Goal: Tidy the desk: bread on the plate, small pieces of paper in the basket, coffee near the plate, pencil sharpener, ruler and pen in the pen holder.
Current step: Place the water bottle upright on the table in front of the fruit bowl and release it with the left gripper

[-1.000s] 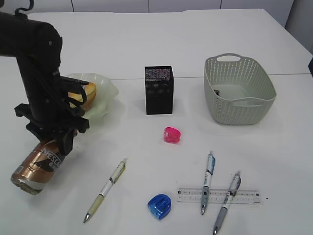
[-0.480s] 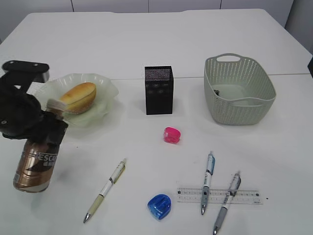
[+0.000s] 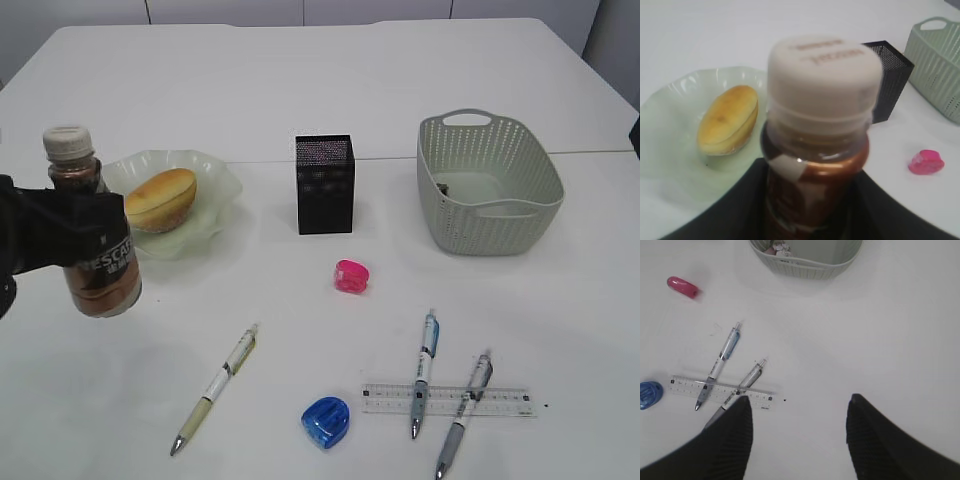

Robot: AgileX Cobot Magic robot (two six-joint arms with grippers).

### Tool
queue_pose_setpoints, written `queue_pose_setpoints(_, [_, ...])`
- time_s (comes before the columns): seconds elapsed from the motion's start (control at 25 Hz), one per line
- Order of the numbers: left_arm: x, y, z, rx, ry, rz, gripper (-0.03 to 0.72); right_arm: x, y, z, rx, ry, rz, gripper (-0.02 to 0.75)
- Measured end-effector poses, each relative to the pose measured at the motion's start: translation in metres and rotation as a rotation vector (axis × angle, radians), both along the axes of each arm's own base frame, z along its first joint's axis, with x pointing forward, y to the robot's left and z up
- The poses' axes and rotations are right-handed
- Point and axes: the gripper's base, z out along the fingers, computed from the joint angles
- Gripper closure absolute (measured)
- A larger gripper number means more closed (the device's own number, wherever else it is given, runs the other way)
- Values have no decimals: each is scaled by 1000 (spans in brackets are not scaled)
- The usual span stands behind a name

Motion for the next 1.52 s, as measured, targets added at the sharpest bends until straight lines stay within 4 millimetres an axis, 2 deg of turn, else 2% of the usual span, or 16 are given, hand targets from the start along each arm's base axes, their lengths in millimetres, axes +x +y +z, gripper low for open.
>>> queue_pose_setpoints(0.24, [3,2,-27,-38,-2,51,384,0,0,0,0,0,0,269])
queue_pose_setpoints(0.56, [21,-2,-47,-87,-162,65,384,0,0,0,-1,0,2,269])
queue_pose_setpoints(1.04, [29,0,-93,-63,-92,129,386,0,0,0,-4,0,4,269])
queue_pose_setpoints(1.16, [29,2,-99,-57,-76,152,386,0,0,0,-5,-1,6,269])
queue_pose_setpoints(1.52, [30,2,-99,-58,-82,154,386,0,0,0,-5,-1,6,269])
